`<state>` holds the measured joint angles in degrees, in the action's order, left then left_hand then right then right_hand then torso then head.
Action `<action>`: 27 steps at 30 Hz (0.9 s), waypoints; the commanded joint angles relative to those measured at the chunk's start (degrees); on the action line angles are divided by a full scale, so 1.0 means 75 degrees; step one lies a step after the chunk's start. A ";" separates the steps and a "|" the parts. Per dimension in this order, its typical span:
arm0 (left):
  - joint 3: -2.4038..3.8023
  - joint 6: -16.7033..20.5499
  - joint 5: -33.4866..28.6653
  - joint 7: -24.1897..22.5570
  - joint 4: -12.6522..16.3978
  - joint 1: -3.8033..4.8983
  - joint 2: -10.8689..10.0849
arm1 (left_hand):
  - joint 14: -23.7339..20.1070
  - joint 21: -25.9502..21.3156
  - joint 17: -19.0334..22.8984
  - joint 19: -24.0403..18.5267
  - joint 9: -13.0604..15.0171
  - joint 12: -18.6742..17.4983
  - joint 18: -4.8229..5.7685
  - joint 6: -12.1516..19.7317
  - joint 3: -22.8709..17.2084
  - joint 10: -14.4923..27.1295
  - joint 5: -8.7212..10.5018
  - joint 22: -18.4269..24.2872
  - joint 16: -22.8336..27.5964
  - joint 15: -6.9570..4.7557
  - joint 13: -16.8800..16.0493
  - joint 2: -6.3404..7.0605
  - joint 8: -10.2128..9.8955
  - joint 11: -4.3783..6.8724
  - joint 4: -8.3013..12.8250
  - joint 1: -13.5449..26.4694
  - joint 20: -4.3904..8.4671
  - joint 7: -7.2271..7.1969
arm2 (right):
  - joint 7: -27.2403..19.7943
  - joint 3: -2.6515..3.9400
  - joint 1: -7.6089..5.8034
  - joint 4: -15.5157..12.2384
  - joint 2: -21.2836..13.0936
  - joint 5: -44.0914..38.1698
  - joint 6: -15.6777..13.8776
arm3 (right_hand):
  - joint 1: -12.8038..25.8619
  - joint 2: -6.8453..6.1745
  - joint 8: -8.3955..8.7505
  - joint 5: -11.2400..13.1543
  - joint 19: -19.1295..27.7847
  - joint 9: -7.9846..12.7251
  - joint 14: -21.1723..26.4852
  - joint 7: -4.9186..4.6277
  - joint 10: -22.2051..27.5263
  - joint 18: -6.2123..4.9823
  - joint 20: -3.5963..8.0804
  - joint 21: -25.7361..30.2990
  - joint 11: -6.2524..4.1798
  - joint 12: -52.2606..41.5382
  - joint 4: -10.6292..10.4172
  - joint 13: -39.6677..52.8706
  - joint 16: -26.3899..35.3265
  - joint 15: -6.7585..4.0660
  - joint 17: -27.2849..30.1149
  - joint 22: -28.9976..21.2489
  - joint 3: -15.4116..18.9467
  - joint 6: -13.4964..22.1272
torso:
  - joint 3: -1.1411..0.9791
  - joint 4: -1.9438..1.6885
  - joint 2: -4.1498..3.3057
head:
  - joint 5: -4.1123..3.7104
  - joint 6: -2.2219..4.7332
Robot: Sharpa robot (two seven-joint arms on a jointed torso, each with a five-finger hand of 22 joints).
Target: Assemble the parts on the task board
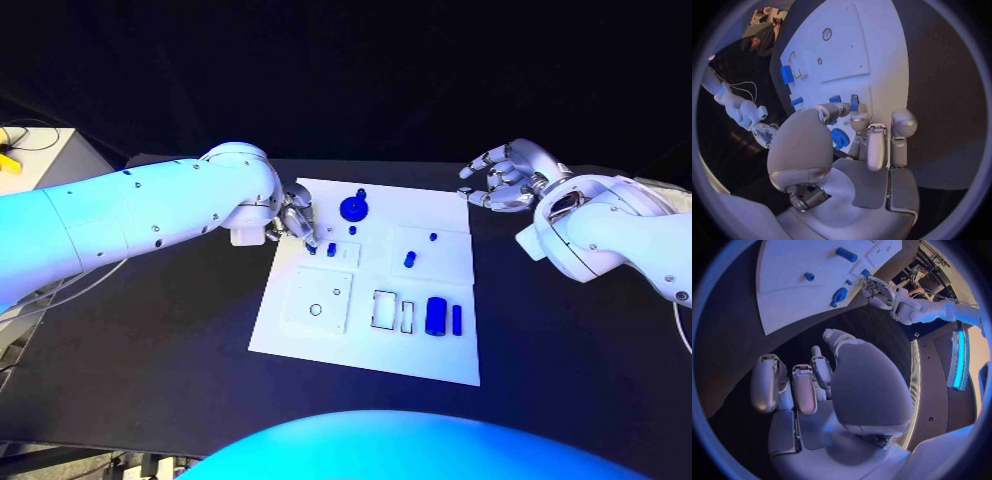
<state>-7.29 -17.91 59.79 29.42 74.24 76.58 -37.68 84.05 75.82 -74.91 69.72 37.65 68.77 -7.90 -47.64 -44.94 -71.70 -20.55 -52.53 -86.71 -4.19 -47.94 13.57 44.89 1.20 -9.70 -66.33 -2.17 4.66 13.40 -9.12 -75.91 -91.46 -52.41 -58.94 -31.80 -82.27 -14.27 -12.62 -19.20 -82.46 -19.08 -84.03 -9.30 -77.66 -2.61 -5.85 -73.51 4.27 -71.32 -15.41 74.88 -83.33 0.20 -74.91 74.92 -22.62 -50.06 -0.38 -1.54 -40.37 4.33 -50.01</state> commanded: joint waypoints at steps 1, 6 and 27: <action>-0.0008 -0.0214 0.0088 0.0017 0.0036 -0.0021 -0.0003 | 0.0530 0.0041 -0.0935 0.0053 0.0479 0.0053 0.0112 -0.0249 -0.0944 -0.0077 -0.0025 -0.0011 -0.0040 -0.0034 -0.0006 -0.0084 0.0036 0.0000 0.0917 -0.0011 0.0013 -0.0205 | -0.0080 0.0001 0.0004 -0.0006 -0.0001 -0.0034 0.0039 | 0.0047 -0.0051 -0.0048 -0.0029 0.0027 -0.0005 -0.0417 -0.0005 0.0039 -0.0146 -0.0002 0.0029 -0.0009 0.0012 -0.0018 -0.0005 0.0046 -0.0039 -0.0750 0.0855 -0.0045 0.0044 | 0.0005 0.0003 0.0000 | -0.0008 0.0001; -0.0008 -0.0277 0.0100 0.0024 0.0059 -0.0024 -0.0012 | 0.0531 0.0043 -0.0941 0.0054 0.0479 0.0052 0.0112 -0.0252 -0.0952 -0.0079 -0.0028 -0.0014 -0.0042 -0.0036 -0.0007 -0.0084 0.0037 0.0002 0.0926 -0.0006 0.0014 -0.0207 | -0.0080 0.0001 0.0005 -0.0008 -0.0001 -0.0034 0.0041 | 0.0047 -0.0051 -0.0048 -0.0029 0.0027 -0.0005 -0.0417 -0.0005 0.0039 -0.0146 -0.0002 0.0029 -0.0009 0.0012 -0.0018 -0.0005 0.0046 -0.0039 -0.0750 0.0855 -0.0045 0.0044 | 0.0003 -0.0002 0.0003 | -0.0009 0.0001; -0.0008 -0.0355 0.0116 0.0031 0.0064 -0.0026 -0.0034 | 0.0558 0.0051 -0.1045 0.0060 0.0476 0.0121 0.0116 -0.0291 -0.0984 -0.0161 -0.0035 -0.0029 -0.0082 -0.0044 -0.0139 -0.0103 0.0048 0.0014 0.0949 0.0046 0.0023 -0.0221 | -0.0076 0.0001 0.0009 0.0000 -0.0015 -0.0034 0.0033 | 0.0053 -0.0058 -0.0061 -0.0032 0.0027 -0.0005 -0.0419 -0.0006 0.0035 -0.0147 -0.0001 0.0036 -0.0008 0.0003 -0.0007 -0.0003 0.0044 -0.0040 -0.0755 0.0855 -0.0072 0.0049 | 0.0000 -0.0001 -0.0001 | -0.0005 0.0001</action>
<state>-7.23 -18.87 60.37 29.45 74.63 76.57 -37.99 84.05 75.82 -74.91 69.86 37.65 69.53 -7.90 -47.71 -44.93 -72.52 -20.52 -52.67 -87.10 -4.18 -48.88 13.16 45.02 1.23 -9.70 -65.99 -2.03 4.58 13.39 -9.12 -75.89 -91.45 -52.48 -58.92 -31.80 -82.05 -14.50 -12.87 -19.20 -82.46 -19.07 -84.03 -9.29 -77.66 -2.61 -5.85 -73.51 4.27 -71.32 -15.59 74.88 -83.33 0.20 -74.95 74.90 -22.80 -50.07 -0.38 -1.55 -40.37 4.22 -50.01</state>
